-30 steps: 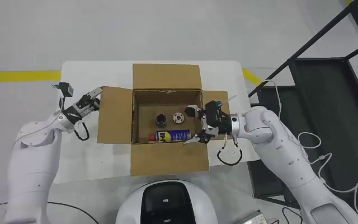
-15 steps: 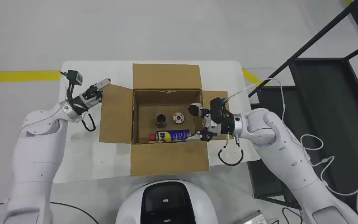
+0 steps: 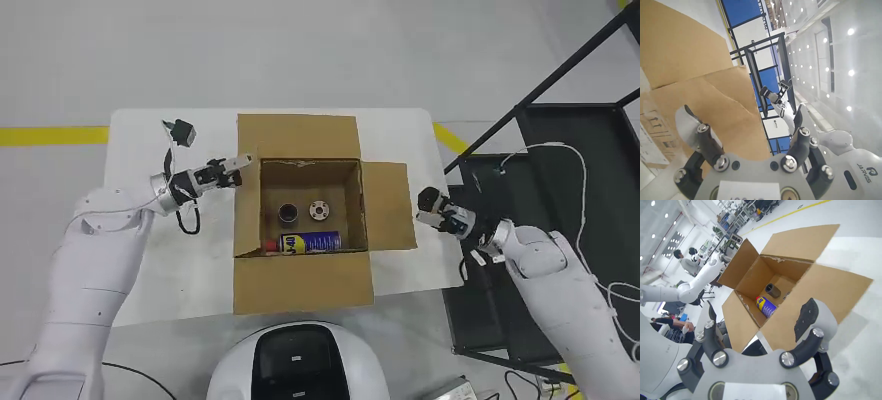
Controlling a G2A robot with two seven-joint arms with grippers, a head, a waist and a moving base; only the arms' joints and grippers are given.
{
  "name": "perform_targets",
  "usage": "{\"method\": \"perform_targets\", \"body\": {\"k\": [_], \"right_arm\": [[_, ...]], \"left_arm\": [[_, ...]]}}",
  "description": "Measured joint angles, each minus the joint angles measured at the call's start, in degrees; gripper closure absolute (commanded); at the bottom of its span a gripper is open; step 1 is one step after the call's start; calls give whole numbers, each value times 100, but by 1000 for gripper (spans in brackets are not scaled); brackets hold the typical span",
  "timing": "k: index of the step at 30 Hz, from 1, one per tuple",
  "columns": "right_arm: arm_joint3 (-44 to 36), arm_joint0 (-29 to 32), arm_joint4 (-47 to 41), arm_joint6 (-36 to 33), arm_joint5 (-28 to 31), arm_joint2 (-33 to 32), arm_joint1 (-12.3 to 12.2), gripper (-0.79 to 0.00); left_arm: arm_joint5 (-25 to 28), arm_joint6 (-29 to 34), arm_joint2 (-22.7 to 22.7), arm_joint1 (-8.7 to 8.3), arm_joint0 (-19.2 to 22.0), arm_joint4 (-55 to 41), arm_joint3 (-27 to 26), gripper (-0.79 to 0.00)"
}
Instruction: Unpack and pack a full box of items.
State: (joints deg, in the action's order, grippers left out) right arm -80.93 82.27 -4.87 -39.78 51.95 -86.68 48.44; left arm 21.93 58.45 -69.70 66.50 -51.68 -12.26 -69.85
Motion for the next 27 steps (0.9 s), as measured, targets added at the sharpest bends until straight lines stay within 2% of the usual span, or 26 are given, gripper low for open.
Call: {"method": "perform_targets", "body": {"k": [5,10,17,20,27], "right_arm": [[483,-237,312,159,-214,229,55,-785],[1222,-684,50,103,-354,783,182,-785],[1924,-1233,-788,-526,107,1464,347,-785],[1872,-1308,-1419,-854,441,1625,364,-785],[700,-1161,-1832,-645,611,1776,117,-785]], "left_arm": [[35,-256,354,48,-36,458,-118,-785],[53,-344,505,64,-106,593,-137,-785],[67,-379,558,50,-209,667,-136,-785],[60,-370,546,37,-245,685,-174,-785],[26,-518,508,16,-295,750,-204,-785]]}}
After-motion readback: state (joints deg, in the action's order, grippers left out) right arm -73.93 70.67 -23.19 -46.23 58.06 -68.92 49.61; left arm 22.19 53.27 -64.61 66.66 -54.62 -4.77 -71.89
